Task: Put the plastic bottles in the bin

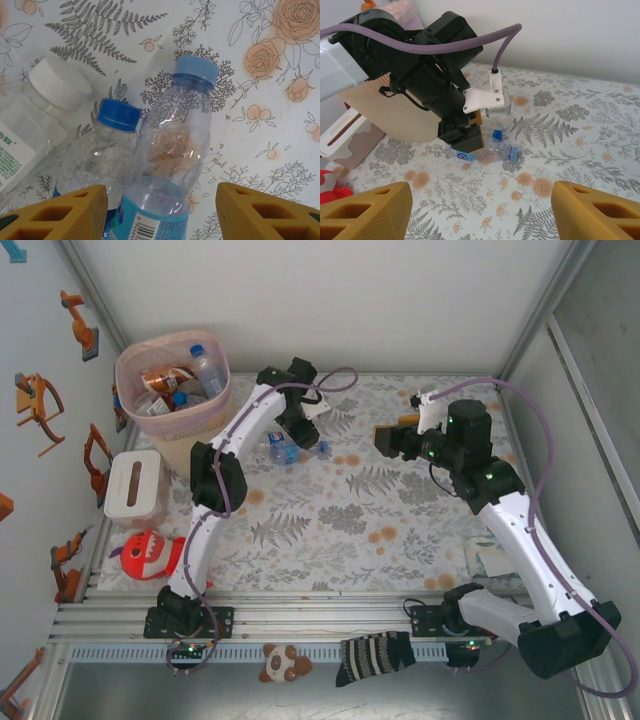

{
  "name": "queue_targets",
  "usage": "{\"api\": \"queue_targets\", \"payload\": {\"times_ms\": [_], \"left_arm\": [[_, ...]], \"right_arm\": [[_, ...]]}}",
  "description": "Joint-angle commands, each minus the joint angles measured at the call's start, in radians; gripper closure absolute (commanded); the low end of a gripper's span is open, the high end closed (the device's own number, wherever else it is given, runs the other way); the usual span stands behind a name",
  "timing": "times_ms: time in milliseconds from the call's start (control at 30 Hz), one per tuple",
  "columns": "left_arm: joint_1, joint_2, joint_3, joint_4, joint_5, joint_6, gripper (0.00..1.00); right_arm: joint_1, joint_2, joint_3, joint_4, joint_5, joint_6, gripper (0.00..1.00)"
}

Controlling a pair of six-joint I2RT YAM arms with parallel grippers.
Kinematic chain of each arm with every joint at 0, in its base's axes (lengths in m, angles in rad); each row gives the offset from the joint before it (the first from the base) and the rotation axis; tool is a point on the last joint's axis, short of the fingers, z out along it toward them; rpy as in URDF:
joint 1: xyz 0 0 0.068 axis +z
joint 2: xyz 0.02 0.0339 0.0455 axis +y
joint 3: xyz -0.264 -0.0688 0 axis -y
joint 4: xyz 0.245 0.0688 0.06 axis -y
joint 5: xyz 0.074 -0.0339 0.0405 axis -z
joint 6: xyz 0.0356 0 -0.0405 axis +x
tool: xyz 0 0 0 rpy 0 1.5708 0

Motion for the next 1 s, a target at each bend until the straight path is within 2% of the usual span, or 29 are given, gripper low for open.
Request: {"api": "queue_targets", "payload": {"times_ms": [0, 567, 967], "left_arm": [[-0.013, 0.040, 0.002, -0.037, 0.003, 0.025, 0.41], [-0.016, 0.105, -0.015, -0.039, 0.018, 0.011, 0.41], [-0.016, 0.061, -0.013, -0.038, 0.045, 0.001, 0.54]], "right_arm": [[0.006, -0.016, -0.016, 0.014, -0.002, 0.013, 0.27], [0.006, -0.019, -0.027, 0.024, -0.004, 0.013, 0.27], [0.007, -0.014, -0.025, 0.030, -0.008, 0.012, 0.27]]}}
